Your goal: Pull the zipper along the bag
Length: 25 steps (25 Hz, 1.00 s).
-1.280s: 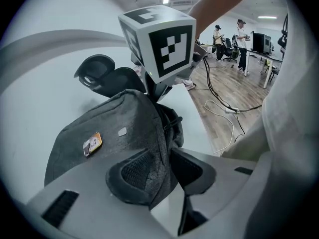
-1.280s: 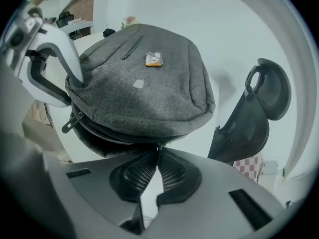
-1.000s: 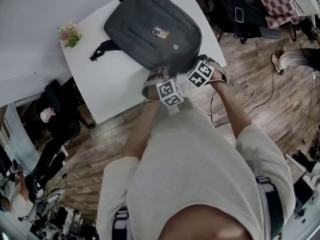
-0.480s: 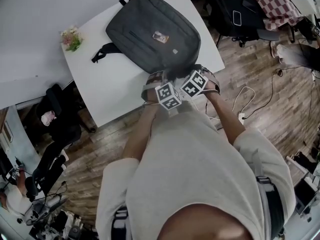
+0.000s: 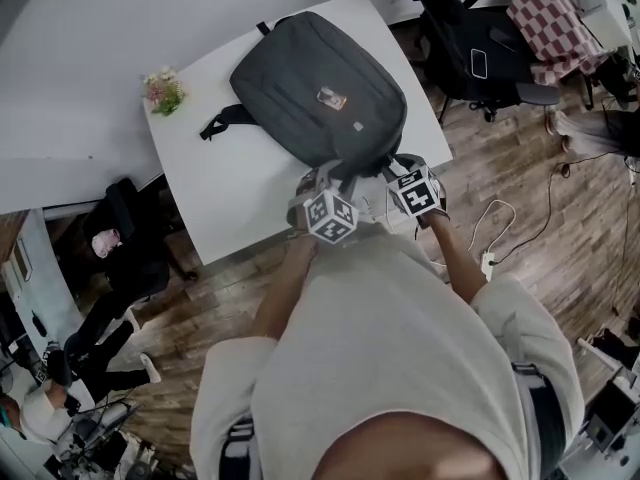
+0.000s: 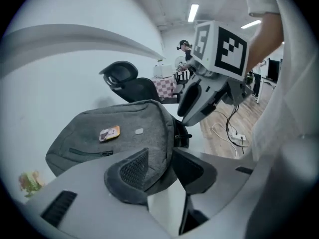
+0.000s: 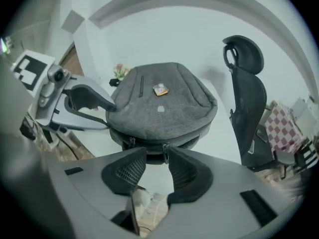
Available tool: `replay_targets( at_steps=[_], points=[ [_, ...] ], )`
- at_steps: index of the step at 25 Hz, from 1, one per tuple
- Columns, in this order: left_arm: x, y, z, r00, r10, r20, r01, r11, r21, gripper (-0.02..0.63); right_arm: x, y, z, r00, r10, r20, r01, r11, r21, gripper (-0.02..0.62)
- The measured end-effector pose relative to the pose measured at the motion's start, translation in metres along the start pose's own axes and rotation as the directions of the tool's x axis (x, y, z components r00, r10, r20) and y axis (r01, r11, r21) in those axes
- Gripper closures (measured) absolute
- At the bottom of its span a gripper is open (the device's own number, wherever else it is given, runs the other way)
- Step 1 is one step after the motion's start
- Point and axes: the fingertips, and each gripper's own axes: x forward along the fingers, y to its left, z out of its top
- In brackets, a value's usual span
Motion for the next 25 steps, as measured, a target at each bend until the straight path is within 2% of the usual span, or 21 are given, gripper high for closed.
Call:
replay_targets(
  at_steps=[2, 4, 7, 10, 15, 19, 25],
  points=[
    [-0.014, 0.013, 0.003, 0.999, 0.037, 0.034, -0.034, 0.995, -0.089, 0.440, -0.012, 0.002, 0.016, 0.995, 0.001, 0.096, -0.007, 0.998, 0.061, 0.451],
    [-0.031, 0.031, 0.005, 0.994, 0.087, 0.069, -0.073, 0.979, -0.190, 0.440, -0.024, 0.002, 0.034, 0.984, -0.016, 0.177, -0.001, 0.995, 0.095, 0.463],
    [-0.061, 0.068, 0.008, 0.974, 0.187, 0.128, -0.131, 0.926, -0.354, 0.448, -0.036, -0.002, 0.066, 0.963, -0.032, 0.268, 0.004, 0.995, 0.104, 0.479],
    [-0.097, 0.108, 0.009, 0.938, 0.307, 0.162, -0.201, 0.861, -0.468, 0.480, -0.045, -0.005, 0.101, 0.936, -0.034, 0.350, 0.005, 0.996, 0.084, 0.494],
    [-0.162, 0.165, 0.004, 0.850, 0.492, 0.188, -0.314, 0.760, -0.570, 0.534, -0.064, 0.001, 0.162, 0.883, -0.009, 0.469, -0.007, 1.000, 0.031, 0.525],
    [-0.207, 0.194, -0.009, 0.785, 0.594, 0.178, -0.384, 0.691, -0.613, 0.570, -0.077, 0.015, 0.209, 0.836, 0.022, 0.549, -0.008, 1.000, -0.027, 0.558],
    [-0.254, 0.219, -0.032, 0.717, 0.681, 0.149, -0.439, 0.607, -0.662, 0.580, -0.088, 0.042, 0.269, 0.770, 0.101, 0.630, -0.040, 0.993, -0.110, 0.581]
  ],
)
